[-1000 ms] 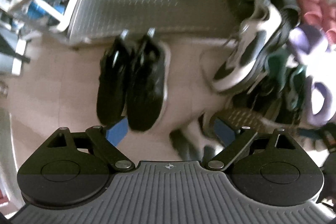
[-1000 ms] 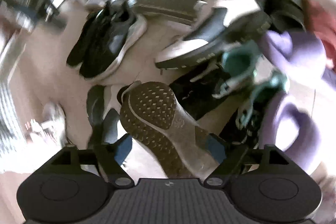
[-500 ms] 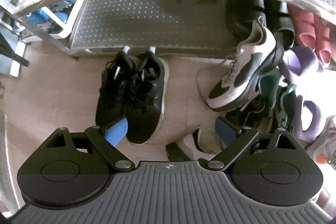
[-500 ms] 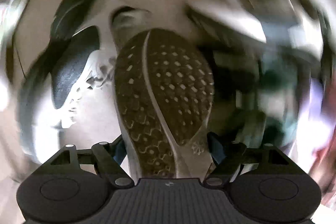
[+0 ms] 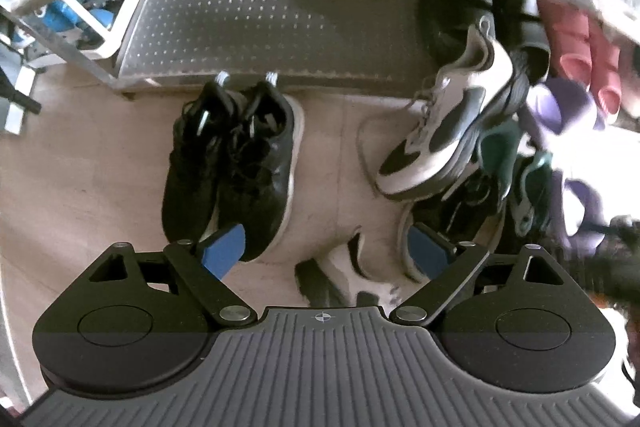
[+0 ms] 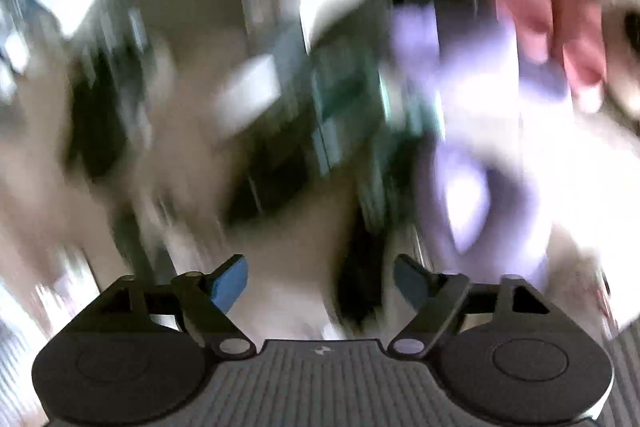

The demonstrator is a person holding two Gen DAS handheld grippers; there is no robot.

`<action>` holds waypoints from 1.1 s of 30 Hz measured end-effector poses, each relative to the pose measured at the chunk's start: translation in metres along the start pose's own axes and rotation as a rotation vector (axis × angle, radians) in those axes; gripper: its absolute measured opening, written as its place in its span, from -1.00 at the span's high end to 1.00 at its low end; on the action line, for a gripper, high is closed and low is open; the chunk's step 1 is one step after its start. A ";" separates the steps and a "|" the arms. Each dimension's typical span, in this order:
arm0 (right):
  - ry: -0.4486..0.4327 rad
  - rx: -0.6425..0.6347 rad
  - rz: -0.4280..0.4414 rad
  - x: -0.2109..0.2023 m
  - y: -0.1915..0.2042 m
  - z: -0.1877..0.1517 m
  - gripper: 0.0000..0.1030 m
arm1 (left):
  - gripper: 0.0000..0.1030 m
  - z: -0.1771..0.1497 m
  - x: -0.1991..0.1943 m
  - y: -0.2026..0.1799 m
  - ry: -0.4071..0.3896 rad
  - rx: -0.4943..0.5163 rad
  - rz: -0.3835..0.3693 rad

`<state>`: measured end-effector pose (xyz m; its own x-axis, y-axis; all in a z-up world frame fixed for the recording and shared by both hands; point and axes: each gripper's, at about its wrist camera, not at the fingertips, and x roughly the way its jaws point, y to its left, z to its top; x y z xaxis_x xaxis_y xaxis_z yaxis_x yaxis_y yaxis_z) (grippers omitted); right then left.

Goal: Organize scattered shoes

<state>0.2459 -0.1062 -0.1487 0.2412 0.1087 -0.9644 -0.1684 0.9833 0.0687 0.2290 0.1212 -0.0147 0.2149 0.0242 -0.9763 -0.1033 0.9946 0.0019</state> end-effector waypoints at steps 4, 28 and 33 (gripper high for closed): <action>-0.224 0.101 0.018 0.001 0.009 0.061 -0.14 | -0.80 0.008 -0.011 0.007 -0.043 -0.017 0.001; -0.084 0.209 -0.199 0.069 0.013 0.083 0.08 | -0.81 0.009 -0.022 0.055 -0.056 -0.131 -0.014; -0.026 0.333 -0.058 0.076 -0.002 0.079 0.41 | -0.81 0.007 -0.022 0.064 -0.057 -0.150 -0.008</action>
